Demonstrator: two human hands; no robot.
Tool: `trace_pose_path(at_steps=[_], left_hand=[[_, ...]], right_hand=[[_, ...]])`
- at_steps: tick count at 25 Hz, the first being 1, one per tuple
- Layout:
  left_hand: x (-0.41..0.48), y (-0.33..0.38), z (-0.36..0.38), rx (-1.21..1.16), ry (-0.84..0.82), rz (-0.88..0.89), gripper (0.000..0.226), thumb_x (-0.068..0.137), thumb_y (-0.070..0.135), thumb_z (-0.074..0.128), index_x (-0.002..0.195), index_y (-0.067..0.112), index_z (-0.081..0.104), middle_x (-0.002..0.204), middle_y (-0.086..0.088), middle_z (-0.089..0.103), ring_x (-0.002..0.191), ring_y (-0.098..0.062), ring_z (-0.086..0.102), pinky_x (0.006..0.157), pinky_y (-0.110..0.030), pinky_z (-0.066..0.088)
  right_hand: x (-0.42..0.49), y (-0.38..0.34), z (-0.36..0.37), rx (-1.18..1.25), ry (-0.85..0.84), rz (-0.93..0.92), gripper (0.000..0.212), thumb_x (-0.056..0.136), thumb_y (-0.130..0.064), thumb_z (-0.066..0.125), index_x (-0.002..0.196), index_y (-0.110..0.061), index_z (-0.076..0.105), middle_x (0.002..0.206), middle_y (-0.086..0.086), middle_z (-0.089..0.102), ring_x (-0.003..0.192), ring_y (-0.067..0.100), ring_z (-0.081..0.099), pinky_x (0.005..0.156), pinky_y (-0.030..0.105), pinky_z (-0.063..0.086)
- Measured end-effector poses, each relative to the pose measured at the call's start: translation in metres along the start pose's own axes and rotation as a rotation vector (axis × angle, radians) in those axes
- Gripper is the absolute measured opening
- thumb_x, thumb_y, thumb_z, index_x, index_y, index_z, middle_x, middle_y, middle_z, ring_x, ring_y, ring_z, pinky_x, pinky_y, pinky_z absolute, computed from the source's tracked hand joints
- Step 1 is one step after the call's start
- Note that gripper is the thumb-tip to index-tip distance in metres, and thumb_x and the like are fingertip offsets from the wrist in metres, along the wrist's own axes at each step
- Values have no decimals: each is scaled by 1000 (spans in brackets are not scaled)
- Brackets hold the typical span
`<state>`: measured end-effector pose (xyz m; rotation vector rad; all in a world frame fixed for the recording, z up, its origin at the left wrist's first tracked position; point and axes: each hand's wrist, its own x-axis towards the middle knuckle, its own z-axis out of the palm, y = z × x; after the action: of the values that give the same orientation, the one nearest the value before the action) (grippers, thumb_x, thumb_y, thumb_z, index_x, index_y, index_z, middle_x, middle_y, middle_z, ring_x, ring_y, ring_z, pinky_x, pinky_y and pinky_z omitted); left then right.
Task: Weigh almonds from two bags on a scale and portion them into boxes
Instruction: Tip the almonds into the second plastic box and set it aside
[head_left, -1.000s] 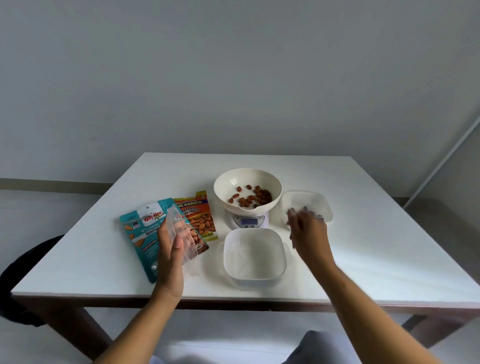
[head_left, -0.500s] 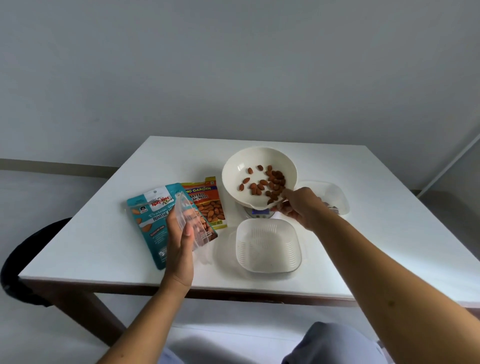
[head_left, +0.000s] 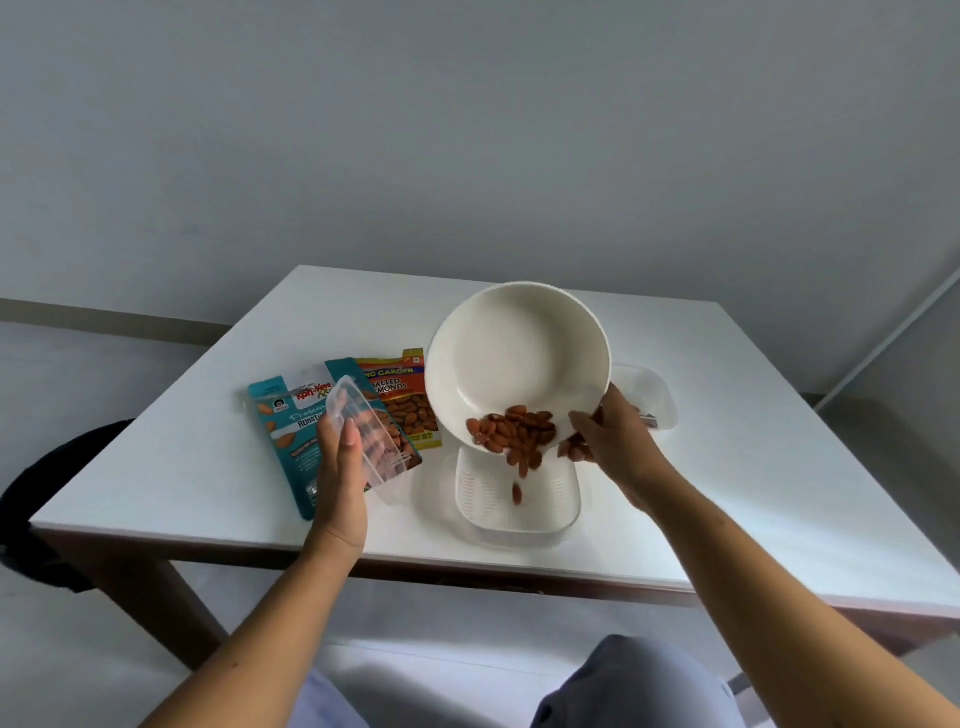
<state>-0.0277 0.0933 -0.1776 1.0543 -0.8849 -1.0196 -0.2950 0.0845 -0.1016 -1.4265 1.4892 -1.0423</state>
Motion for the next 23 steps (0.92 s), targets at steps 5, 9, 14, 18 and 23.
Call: trace_pose_path(at_steps=[5, 9, 14, 18, 23], left_hand=[[5, -13, -14, 46, -15, -69, 92, 69, 85, 47, 146, 38, 30, 149, -9, 42, 136, -30, 42, 108, -61, 35], [5, -14, -14, 46, -6, -41, 88, 70, 83, 48, 146, 43, 27, 153, -9, 35, 140, -31, 36, 109, -61, 32], [2, -8, -11, 37, -24, -66, 107, 60, 89, 51, 148, 33, 27, 150, -9, 40, 136, -26, 43, 111, -55, 35], [-2, 2, 1, 5, -18, -15, 114, 55, 88, 53, 149, 28, 25, 141, -7, 47, 124, -23, 53, 102, -42, 44], [-3, 2, 0, -10, 13, -10, 114, 56, 88, 52, 149, 29, 25, 147, -12, 41, 130, -28, 48, 107, -50, 41]], right_hand=[[-13, 15, -1, 2, 69, -210, 19, 98, -10, 43, 116, -11, 44, 68, 15, 60, 56, 20, 59, 59, 34, 51], [-16, 20, 0, 57, 108, -266, 13, 98, -12, 45, 110, -13, 46, 68, 8, 58, 59, 23, 59, 61, 39, 53], [-11, 18, 1, 69, 124, -244, 18, 98, -12, 43, 116, -11, 42, 70, 8, 59, 56, 13, 59, 60, 31, 52], [5, -1, 2, 67, 76, -101, 32, 96, -5, 43, 126, -16, 34, 70, 15, 62, 54, 17, 60, 56, 28, 50], [43, -13, 9, 109, 147, 191, 33, 95, -13, 47, 128, -9, 42, 92, 21, 67, 63, 23, 67, 52, 27, 56]])
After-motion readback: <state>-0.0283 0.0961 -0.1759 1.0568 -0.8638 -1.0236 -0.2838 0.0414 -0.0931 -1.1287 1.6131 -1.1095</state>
